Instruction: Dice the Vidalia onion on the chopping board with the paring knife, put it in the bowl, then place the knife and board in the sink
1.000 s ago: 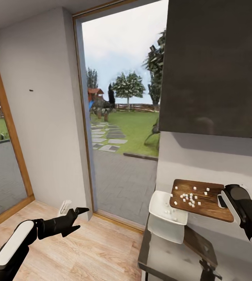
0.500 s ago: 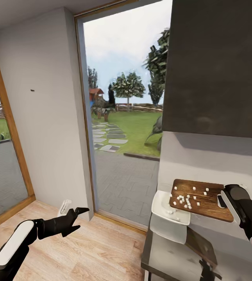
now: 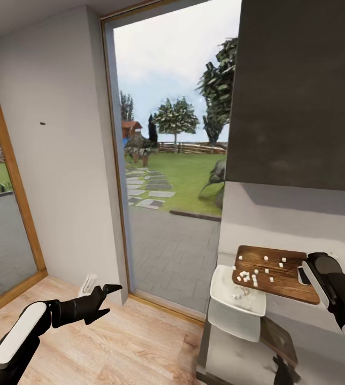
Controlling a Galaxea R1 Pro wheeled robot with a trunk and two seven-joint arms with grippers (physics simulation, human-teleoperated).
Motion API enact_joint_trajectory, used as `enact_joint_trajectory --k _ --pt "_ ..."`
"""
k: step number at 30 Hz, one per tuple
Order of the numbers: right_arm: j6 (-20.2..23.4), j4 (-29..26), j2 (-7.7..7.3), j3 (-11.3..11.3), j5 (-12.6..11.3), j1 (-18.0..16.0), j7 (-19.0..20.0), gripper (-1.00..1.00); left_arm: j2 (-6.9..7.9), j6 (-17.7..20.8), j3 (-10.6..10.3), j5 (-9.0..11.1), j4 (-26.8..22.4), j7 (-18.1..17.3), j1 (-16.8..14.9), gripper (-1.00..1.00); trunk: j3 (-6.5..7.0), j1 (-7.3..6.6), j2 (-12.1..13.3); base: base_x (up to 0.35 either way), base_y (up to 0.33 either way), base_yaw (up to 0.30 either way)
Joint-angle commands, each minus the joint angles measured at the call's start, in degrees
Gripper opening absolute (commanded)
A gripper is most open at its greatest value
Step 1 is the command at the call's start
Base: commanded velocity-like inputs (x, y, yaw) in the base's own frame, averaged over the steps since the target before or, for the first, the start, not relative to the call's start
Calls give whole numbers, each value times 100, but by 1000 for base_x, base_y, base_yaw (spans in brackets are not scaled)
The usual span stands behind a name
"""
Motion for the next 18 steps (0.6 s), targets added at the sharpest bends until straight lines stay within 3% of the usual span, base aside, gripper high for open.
enact_joint_trajectory --k 1,18 --pt "17 -2 -6 20 -55 -3 -88 -100 4 0 -7 62 -4 54 -2 100 -3 3 -5 15 0 0" --pt "-99 -11 -6 29 -55 4 -458 -100 4 0 -7 65 -4 54 -2 100 -3 3 -5 2 0 0"
